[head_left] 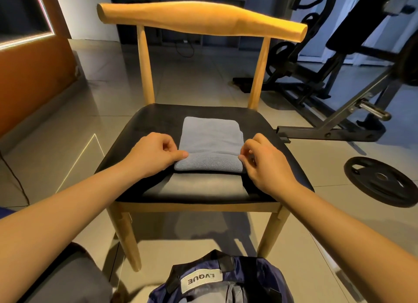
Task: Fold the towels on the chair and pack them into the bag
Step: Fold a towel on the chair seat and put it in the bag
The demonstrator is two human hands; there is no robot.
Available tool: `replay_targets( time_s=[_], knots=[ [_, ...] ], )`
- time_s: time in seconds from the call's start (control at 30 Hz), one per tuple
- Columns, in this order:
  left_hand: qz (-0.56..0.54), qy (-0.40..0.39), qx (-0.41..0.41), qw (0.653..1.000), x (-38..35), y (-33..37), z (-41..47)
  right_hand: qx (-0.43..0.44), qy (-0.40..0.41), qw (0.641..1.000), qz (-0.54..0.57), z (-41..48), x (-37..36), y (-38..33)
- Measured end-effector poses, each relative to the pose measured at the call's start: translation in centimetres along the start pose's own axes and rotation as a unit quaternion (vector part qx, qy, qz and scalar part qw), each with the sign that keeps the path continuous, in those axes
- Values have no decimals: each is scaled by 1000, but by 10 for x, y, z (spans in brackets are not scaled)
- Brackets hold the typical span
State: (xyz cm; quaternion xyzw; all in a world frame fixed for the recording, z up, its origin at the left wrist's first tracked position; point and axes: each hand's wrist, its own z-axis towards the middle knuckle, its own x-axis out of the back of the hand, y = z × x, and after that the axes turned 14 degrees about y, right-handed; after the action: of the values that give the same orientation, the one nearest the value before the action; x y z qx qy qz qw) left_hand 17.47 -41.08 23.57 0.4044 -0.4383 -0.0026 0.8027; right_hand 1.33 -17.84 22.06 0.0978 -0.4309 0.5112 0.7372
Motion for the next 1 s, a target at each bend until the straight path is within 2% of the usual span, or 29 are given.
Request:
replay_targets(
  time_s=[0.07,0.2,0.27,0.37,0.47,0.63,0.7,0.77,0.9,1.0],
  knots=[
    [-45,15,-52,998,0,0,-2,63,-1,998,-8,-3,0,1],
    [-35,10,-164,986,-4,-5,-3,161,-24,986,-39,-7,9,3],
    [-45,-17,-178,983,1,-11,-1,173,-49,983,-45,-8,13,6],
    [18,-62,-215,974,6,-20,0,124,-63,990,-2,-4,12,12],
    [23,-52,-190,980,3,-20,3,61,-80,994,45,5,11,13],
    [-58,-56,-113,990,0,-16,4,-41,-145,981,125,15,14,15],
    [-84,-67,-87,990,0,-14,5,-82,-151,972,159,18,14,13],
    [-80,-70,-68,992,-3,-11,8,-98,-137,975,146,19,9,9],
    [6,-20,-61,998,-9,-7,11,-27,-27,999,-8,16,-6,3],
    [-11,62,-99,993,-10,-5,9,77,6,995,-56,10,-8,2]
  ],
)
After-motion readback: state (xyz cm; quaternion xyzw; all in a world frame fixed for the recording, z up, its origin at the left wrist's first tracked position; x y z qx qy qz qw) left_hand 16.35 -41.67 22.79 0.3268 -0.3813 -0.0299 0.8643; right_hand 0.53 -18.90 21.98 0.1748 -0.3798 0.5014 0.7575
